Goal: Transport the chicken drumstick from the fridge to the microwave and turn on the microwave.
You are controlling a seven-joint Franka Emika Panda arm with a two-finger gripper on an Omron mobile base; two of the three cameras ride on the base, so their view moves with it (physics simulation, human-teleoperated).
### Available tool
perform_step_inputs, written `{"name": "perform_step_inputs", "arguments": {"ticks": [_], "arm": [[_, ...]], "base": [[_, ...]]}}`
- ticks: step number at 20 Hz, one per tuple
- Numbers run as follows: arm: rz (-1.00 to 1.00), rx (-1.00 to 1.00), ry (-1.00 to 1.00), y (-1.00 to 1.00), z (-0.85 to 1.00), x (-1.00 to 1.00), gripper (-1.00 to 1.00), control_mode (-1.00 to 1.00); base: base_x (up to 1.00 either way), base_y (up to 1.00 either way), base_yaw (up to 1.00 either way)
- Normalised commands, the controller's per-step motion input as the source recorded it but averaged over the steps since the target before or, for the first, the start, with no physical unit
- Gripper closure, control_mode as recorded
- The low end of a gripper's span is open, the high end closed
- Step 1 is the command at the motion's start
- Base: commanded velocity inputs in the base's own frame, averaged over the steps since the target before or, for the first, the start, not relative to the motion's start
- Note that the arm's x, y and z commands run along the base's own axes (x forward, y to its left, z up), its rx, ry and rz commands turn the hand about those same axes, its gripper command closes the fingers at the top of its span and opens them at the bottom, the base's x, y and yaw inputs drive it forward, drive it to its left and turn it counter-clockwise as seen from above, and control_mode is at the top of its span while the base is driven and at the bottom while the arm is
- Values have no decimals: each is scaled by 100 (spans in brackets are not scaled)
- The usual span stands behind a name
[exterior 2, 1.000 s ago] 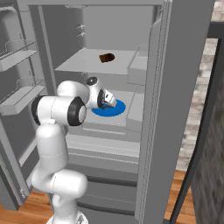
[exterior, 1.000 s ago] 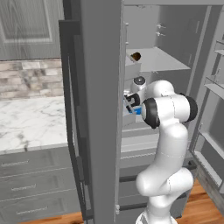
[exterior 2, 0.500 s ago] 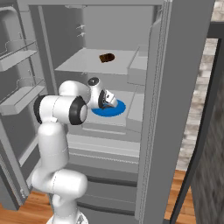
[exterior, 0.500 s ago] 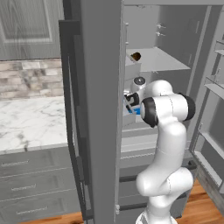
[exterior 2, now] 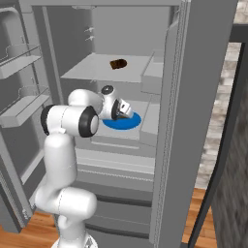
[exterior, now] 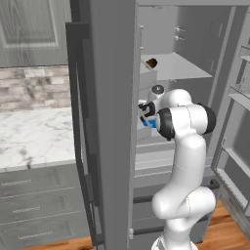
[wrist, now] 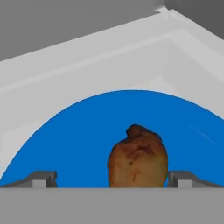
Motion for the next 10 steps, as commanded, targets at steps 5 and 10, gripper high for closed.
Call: {"name": "perform_step_inputs", "arguments": {"ticks": [5,10], "arm": [[-1,0,0,-13,-16,5,-100,-100],[0,0,0,-3,-8,0,-100,-100]], "base": [[0,0,0],[0,0,0]]}}
